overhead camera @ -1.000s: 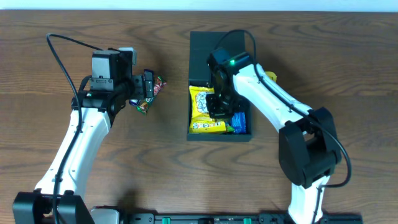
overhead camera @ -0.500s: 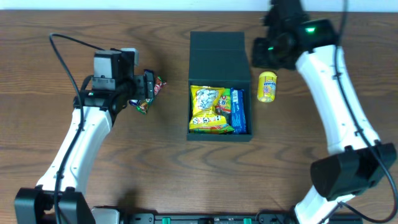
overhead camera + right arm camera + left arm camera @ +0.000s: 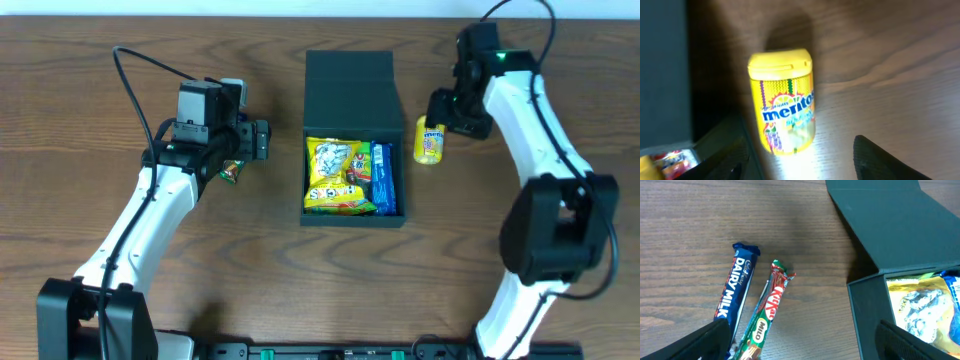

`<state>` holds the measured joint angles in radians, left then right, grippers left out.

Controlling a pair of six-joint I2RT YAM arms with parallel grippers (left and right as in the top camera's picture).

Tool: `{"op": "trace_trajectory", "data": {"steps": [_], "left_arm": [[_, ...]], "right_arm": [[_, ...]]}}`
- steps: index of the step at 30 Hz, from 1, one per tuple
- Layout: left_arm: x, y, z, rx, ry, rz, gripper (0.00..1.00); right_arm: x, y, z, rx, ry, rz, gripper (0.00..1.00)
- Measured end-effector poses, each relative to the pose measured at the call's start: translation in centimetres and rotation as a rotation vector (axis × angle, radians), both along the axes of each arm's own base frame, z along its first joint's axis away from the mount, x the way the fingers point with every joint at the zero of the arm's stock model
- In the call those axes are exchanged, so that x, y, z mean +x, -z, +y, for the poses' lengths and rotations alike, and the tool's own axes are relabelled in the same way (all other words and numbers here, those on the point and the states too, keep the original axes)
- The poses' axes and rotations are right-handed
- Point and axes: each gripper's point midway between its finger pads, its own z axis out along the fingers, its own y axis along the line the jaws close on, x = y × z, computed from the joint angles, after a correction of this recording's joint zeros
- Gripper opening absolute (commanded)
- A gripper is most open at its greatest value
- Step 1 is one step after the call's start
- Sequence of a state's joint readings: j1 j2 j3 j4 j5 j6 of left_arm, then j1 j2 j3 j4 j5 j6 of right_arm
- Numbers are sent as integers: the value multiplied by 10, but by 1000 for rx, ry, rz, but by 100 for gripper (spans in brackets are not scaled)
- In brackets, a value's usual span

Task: Pack container
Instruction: 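Move right gripper to the yellow Mentos bottle and grasp it, then carry the Mentos bottle with right gripper and set it in box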

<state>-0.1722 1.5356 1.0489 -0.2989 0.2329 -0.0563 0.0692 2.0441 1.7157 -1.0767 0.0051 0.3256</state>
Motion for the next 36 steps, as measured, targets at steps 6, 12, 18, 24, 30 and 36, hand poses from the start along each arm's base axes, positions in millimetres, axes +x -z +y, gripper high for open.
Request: {"op": "trace_trajectory", "data": {"steps": [6, 12, 18, 24, 30, 36], "left_arm": [[0, 0, 0, -13, -16, 6, 94], [0, 0, 0, -15, -19, 7, 94], [0, 0, 0, -15, -19, 6, 95], [1, -1, 0, -15, -19, 4, 95], [1, -1, 0, -16, -20, 2, 95], [1, -1, 0, -15, -20, 2, 95]], "right_arm": [[-1, 38, 1, 3, 3, 79, 72], [-1, 60, 7, 32, 6, 117, 59], [-2, 61, 10, 49, -3, 122, 38], [-9, 42, 10, 47, -16, 185, 25], [25, -44, 26, 115, -88, 38, 18], [-4, -83, 71, 176, -205, 66, 14]]}}
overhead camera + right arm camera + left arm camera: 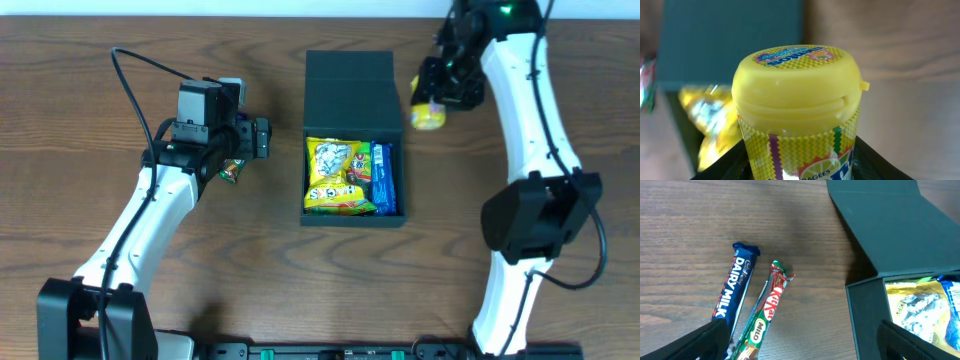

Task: Pack container
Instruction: 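Carry the Mentos bottle with right gripper and set it in box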

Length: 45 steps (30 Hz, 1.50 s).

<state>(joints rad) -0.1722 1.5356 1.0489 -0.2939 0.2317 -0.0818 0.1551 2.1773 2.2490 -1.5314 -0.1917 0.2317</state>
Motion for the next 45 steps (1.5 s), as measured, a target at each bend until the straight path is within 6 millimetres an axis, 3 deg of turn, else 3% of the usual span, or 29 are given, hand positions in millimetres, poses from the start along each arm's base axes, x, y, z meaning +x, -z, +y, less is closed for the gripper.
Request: {"op": "trace_trajectory", "data": {"steps": [4, 8, 11, 15, 19, 22, 25, 31, 38, 40, 41, 43, 45], "left_arm": [[0, 0, 0, 0, 1, 0, 97], [0, 0, 0, 0, 1, 0, 98], [0, 0, 0, 2, -2, -1, 98], [0, 0, 1, 6, -4, -1, 98], [0, 0, 1, 6, -5, -1, 98], [1, 0, 1, 5, -5, -4, 97], [1, -1, 1, 5, -5, -7, 96], [2, -1, 2, 8, -7, -8, 96], [1, 0, 2, 9, -7, -3, 96], [-2, 3, 2, 11, -7, 14, 96], [-3, 4, 2, 12, -7, 19, 96], [-5, 5, 3, 14, -7, 25, 96], [-6, 6, 3, 15, -7, 32, 96]], "right_arm": [[-23, 1, 51, 31, -124, 41, 11], [-46, 12, 85, 13, -215, 85, 8], [-66, 32, 93, -40, -242, 151, 4], [-78, 55, 85, -93, -216, 217, 4], [-85, 69, 79, -116, -190, 254, 36], [-88, 76, 79, -117, -185, 268, 46], [-89, 77, 79, -116, -185, 271, 63], [-91, 76, 85, -77, -198, 281, 76], [-91, 72, 90, -44, -209, 280, 65], [-84, 67, 88, -44, -211, 253, 41], [-78, 63, 86, -51, -203, 230, 18], [-75, 56, 77, -74, -196, 216, 1], [-75, 52, 67, -92, -181, 216, 2]]}}
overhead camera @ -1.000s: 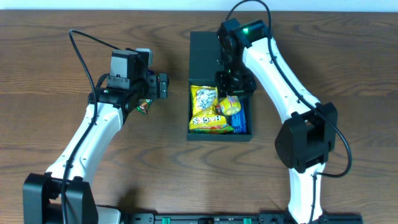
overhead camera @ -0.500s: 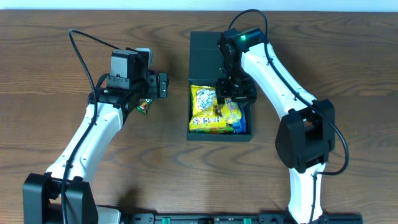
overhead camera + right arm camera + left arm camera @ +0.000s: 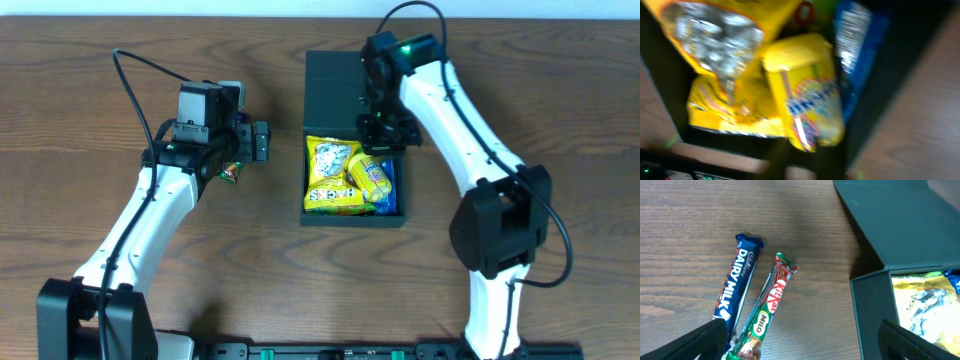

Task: Pack container
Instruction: 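Carry the Mentos bottle with right gripper and set it in box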

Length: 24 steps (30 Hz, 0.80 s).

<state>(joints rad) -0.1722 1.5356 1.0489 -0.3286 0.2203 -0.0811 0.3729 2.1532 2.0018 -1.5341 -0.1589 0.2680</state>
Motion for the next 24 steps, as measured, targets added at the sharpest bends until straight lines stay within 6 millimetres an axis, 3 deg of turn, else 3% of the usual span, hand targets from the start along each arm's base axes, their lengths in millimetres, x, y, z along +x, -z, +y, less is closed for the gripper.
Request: {"op": "trace_trajectory", "data": {"steps": [4, 13, 24], "left_arm": [[-1, 1, 0, 1, 0, 4, 96], [-1, 1, 1, 3, -2, 4, 96], [-2, 2, 1, 5, -2, 12, 96]], "right_arm": [[2, 2, -13, -22, 16, -8, 2], [-33, 45, -10, -38, -50, 111, 1], [-42, 42, -5, -28, -97, 136, 1]]}}
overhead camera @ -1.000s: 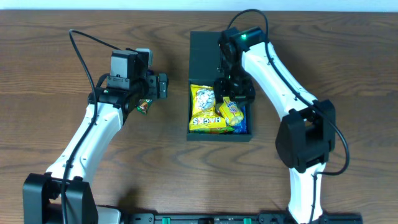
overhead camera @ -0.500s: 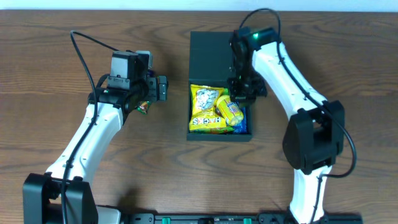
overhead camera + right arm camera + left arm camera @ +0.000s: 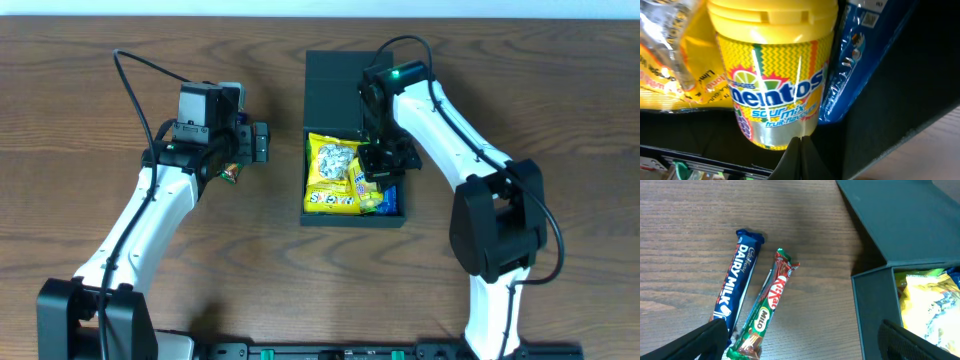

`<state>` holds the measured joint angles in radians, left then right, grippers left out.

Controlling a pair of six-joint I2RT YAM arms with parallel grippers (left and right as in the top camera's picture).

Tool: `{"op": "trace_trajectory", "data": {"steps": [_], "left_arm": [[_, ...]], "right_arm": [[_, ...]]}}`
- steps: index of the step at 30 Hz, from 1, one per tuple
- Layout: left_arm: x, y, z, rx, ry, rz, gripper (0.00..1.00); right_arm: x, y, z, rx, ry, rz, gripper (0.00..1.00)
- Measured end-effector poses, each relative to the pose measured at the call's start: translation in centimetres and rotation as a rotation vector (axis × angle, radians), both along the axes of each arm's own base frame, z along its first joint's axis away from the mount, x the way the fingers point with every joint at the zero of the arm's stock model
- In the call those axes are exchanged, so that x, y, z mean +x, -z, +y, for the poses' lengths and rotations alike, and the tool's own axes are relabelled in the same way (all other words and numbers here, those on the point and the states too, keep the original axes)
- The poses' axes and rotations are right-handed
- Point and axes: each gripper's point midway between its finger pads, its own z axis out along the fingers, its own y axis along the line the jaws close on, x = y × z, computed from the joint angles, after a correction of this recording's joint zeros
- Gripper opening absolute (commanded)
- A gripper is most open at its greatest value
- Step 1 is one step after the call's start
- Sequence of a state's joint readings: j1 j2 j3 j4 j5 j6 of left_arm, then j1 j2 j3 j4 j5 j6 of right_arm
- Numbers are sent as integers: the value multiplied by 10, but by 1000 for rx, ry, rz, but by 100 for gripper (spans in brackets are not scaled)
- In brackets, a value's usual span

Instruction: Pack container

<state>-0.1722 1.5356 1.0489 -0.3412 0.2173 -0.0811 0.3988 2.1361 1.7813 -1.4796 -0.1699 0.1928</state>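
The dark box [image 3: 311, 210] stands open in mid-table, its lid [image 3: 348, 75] folded back. A yellow Mentos bottle [image 3: 775, 75] lies inside, between a yellow snack bag [image 3: 675, 60] and a blue packet [image 3: 850, 65]; overhead the bottle [image 3: 365, 182] shows beside the right wrist. My right gripper [image 3: 801, 150] is shut, its tips together just at the bottle's base and holding nothing. My left gripper [image 3: 802, 341] hangs open over a blue Dairy Milk bar [image 3: 737, 287] and a green KitKat Milo bar [image 3: 767, 312] on the table left of the box.
The box's dark side wall [image 3: 900, 100] rises close to the right of my right gripper. Bare brown wood [image 3: 520, 80] lies around the box. The left arm's cable [image 3: 130, 70] loops over the table's far left.
The Mentos bottle lay aslant on the packets; now it lies straight between the yellow bag and the blue packet. My right gripper has moved toward the box's front, shut behind the bottle's base.
The Mentos bottle lay on the table right of the box, under my open right gripper. Then that gripper held it in the air beside the lid. Then the bottle was in the box, where it now lies released. My left gripper stayed open over the two bars.
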Motion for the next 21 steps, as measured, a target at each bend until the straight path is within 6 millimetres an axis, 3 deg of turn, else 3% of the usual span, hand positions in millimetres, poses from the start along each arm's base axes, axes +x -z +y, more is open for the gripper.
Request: {"op": "trace_trajectory", "data": {"steps": [8, 12, 14, 17, 21], "left_arm": [[-2, 1, 0, 2, 0, 9, 96], [-2, 2, 0, 2, 0, 11, 96], [-2, 2, 1, 2, -1, 11, 96], [-3, 3, 2, 11, 0, 16, 98], [-6, 8, 3, 47, 39, 23, 100]], "right_arm": [[10, 2, 5, 29, -17, -43, 1], [9, -10, 4, 35, -27, -30, 1], [23, -26, 5, 62, -19, -82, 2], [65, -61, -1, 122, 26, -256, 2], [106, -125, -30, 187, 90, -519, 2]]}}
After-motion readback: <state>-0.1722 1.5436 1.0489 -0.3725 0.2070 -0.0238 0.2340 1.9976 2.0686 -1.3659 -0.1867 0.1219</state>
